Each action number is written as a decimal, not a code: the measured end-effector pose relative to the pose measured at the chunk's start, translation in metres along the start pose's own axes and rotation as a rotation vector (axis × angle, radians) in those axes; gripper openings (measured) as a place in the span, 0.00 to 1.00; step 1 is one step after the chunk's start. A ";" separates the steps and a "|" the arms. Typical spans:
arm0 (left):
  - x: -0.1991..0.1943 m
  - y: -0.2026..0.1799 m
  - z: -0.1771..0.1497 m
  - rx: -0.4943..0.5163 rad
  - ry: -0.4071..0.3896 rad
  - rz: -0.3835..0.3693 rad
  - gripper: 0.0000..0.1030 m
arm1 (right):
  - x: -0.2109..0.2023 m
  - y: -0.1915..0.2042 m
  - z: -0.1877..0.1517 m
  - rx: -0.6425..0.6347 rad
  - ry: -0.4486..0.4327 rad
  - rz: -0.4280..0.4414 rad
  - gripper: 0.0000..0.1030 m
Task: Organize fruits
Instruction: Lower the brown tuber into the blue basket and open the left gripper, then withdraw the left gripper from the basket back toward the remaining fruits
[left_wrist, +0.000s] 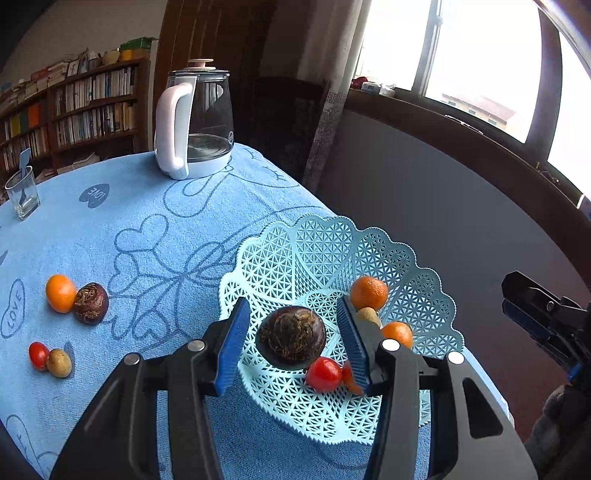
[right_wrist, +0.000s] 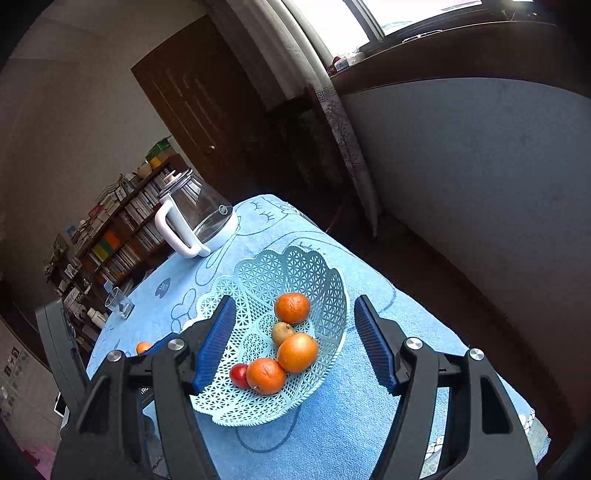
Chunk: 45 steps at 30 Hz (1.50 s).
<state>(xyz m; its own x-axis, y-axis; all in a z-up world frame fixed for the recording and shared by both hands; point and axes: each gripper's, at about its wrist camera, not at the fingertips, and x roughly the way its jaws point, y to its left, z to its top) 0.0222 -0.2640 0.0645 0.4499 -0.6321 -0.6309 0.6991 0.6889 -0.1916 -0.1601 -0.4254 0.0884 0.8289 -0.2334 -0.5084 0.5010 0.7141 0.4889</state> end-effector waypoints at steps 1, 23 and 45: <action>-0.001 0.002 0.000 -0.009 -0.005 0.001 0.57 | 0.000 0.000 0.000 0.001 -0.001 0.001 0.69; -0.042 0.045 -0.001 -0.121 -0.093 0.088 0.89 | -0.010 0.007 -0.001 0.008 -0.019 0.048 0.83; -0.101 0.134 -0.008 -0.266 -0.158 0.280 0.91 | -0.009 0.018 -0.008 -0.014 -0.001 0.086 0.88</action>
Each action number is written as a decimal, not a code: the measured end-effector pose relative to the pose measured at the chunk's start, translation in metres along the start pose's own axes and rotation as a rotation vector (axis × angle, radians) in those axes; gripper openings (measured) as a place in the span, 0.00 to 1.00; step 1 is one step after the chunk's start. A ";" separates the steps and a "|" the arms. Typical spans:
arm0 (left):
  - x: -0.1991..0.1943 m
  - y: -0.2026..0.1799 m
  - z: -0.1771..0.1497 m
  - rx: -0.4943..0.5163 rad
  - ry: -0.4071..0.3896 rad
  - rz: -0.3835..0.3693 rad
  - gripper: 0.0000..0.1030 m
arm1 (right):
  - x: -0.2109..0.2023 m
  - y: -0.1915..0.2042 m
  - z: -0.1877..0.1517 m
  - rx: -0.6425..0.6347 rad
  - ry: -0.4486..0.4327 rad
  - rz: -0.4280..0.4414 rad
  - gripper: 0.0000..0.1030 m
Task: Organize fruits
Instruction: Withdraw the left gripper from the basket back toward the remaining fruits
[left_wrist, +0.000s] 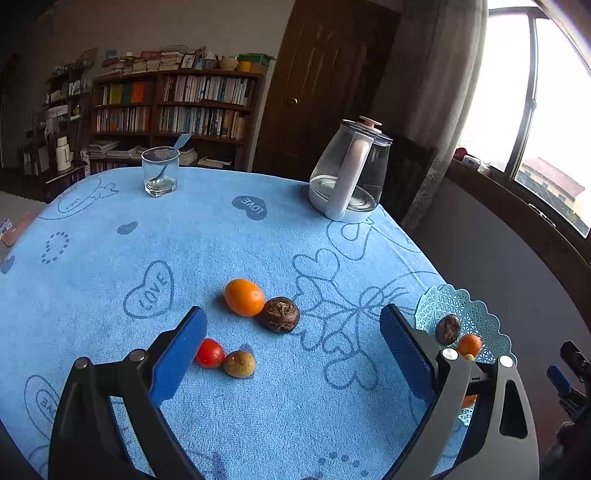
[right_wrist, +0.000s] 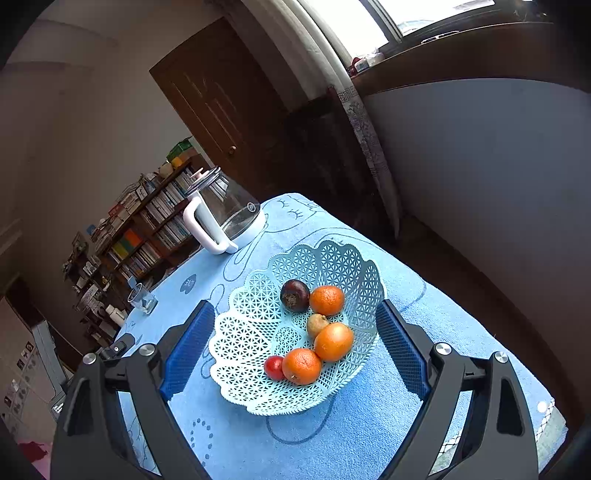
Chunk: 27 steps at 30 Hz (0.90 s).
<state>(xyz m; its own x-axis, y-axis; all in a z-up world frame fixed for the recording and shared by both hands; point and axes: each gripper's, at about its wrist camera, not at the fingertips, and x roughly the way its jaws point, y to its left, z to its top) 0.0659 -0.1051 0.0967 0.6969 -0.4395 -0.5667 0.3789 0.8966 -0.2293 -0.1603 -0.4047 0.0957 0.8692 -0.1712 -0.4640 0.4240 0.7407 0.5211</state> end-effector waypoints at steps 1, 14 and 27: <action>-0.002 0.005 0.001 -0.008 -0.005 0.009 0.91 | 0.000 0.001 0.000 -0.001 0.001 0.001 0.88; 0.007 0.057 -0.007 -0.073 0.024 0.138 0.91 | 0.000 0.007 -0.003 -0.015 0.008 0.015 0.88; 0.050 0.076 -0.028 -0.068 0.131 0.220 0.91 | -0.002 0.010 -0.003 -0.018 0.009 0.018 0.88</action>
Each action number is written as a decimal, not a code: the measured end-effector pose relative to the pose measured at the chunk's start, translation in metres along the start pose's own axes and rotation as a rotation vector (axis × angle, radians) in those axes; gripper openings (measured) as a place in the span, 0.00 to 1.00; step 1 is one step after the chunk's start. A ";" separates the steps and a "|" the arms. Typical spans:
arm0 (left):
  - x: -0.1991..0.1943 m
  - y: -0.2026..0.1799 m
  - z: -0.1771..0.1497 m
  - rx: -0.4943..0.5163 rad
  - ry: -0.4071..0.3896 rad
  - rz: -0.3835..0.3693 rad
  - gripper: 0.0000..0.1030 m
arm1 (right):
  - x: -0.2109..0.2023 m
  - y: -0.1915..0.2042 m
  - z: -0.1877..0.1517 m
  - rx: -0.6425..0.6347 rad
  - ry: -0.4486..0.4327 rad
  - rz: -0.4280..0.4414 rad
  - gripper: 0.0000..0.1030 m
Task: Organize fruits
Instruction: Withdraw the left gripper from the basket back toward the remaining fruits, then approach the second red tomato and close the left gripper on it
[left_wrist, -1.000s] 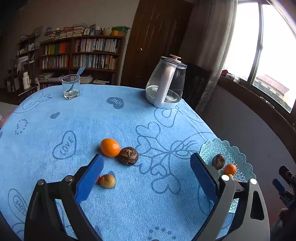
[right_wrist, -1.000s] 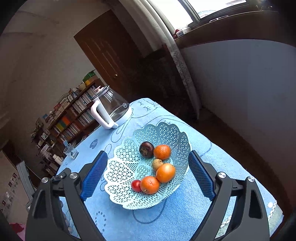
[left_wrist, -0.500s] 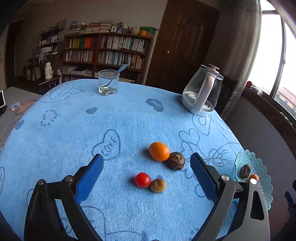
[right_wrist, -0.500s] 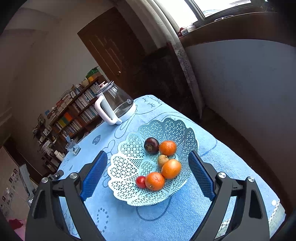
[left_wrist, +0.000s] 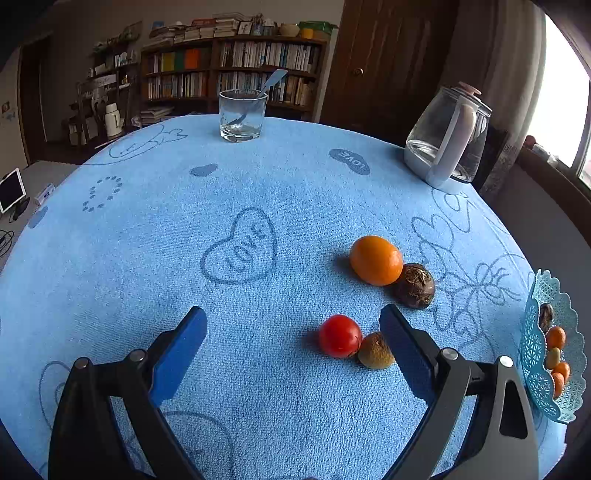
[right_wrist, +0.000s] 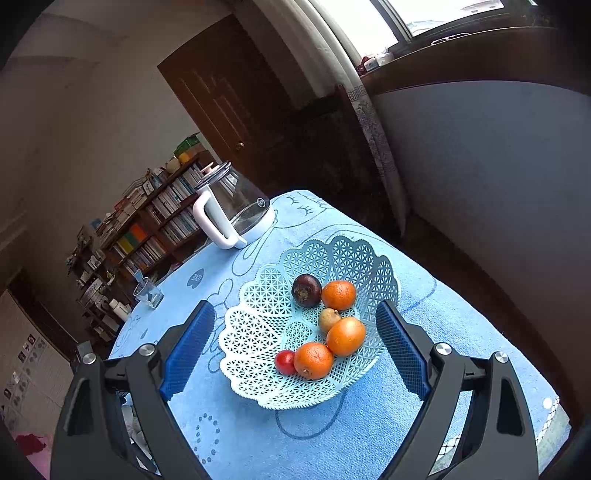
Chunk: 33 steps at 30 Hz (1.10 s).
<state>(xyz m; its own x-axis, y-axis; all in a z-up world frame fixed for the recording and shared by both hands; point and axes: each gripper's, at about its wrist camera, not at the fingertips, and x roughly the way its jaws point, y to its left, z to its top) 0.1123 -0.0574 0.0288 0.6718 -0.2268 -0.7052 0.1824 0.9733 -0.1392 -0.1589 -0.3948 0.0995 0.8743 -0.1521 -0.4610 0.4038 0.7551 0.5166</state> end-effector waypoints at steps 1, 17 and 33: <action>0.002 0.000 0.000 0.003 0.006 0.004 0.91 | 0.000 0.000 0.000 -0.001 0.001 0.000 0.88; 0.010 0.008 -0.005 0.016 0.070 0.025 0.91 | -0.003 -0.002 0.000 0.005 -0.007 0.000 0.88; -0.015 0.055 -0.018 -0.050 0.054 0.084 0.91 | -0.002 0.005 -0.005 -0.017 0.007 0.010 0.88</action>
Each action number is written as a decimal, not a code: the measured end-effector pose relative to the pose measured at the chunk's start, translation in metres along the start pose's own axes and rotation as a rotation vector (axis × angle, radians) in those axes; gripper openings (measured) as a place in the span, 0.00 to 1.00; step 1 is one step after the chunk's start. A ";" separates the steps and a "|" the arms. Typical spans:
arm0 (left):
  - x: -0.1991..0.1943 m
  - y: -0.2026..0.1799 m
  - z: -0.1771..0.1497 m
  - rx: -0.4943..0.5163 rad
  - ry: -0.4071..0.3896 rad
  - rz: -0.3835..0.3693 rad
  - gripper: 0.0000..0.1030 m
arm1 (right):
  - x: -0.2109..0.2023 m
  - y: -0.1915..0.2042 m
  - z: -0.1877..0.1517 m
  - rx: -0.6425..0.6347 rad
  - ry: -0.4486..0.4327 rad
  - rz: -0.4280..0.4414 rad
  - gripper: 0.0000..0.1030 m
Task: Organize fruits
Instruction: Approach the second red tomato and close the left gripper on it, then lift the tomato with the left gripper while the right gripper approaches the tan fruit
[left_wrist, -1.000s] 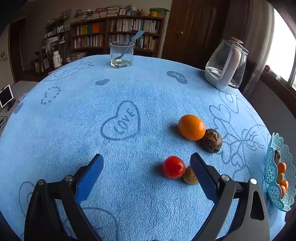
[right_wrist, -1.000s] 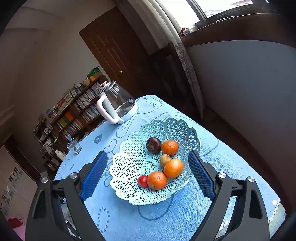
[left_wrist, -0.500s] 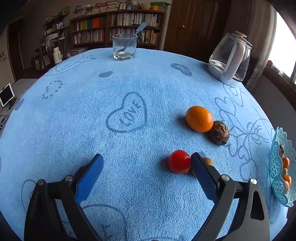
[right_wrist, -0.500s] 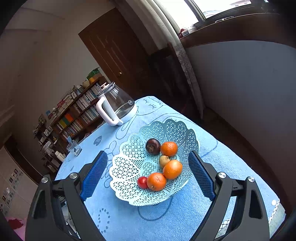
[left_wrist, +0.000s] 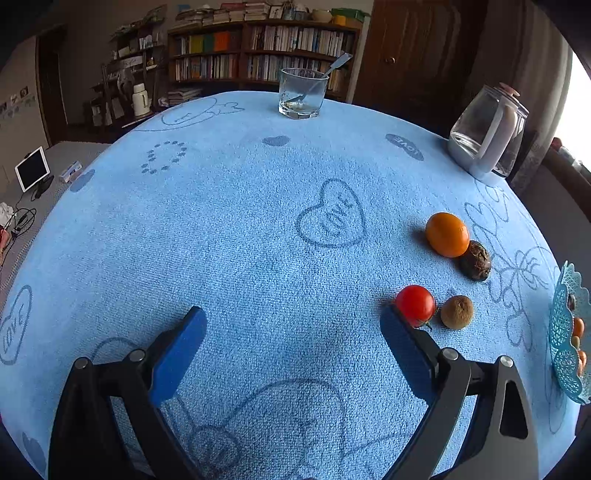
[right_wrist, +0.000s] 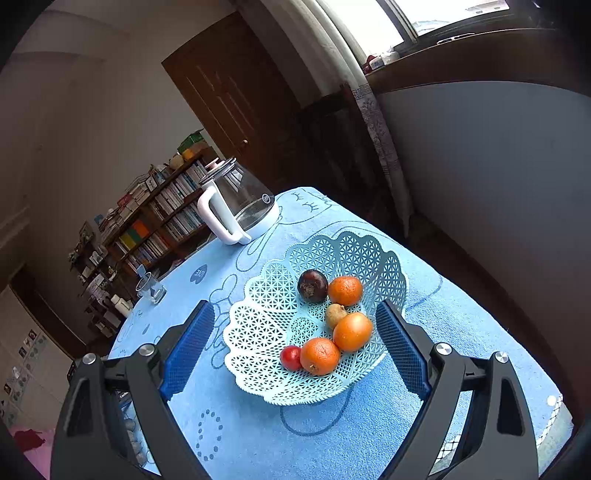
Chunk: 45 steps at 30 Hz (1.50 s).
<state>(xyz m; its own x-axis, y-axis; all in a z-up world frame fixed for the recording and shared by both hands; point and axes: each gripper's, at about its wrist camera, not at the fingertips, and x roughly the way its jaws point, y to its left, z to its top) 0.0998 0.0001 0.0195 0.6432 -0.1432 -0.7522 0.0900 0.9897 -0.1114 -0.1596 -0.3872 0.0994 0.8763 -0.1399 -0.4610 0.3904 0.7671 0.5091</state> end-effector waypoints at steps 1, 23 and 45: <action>-0.003 -0.001 -0.001 0.005 -0.008 -0.002 0.91 | 0.000 0.001 0.000 -0.001 0.001 0.001 0.88; 0.005 -0.072 -0.006 0.262 -0.004 -0.109 0.57 | 0.005 0.006 -0.004 -0.030 0.022 0.016 0.88; 0.002 -0.052 -0.001 0.177 -0.039 -0.192 0.27 | 0.022 0.029 -0.019 -0.141 0.053 0.010 0.88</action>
<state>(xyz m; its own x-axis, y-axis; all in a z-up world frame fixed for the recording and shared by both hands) 0.0954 -0.0514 0.0235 0.6302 -0.3320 -0.7019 0.3431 0.9300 -0.1318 -0.1342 -0.3562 0.0900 0.8625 -0.1012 -0.4958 0.3345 0.8492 0.4086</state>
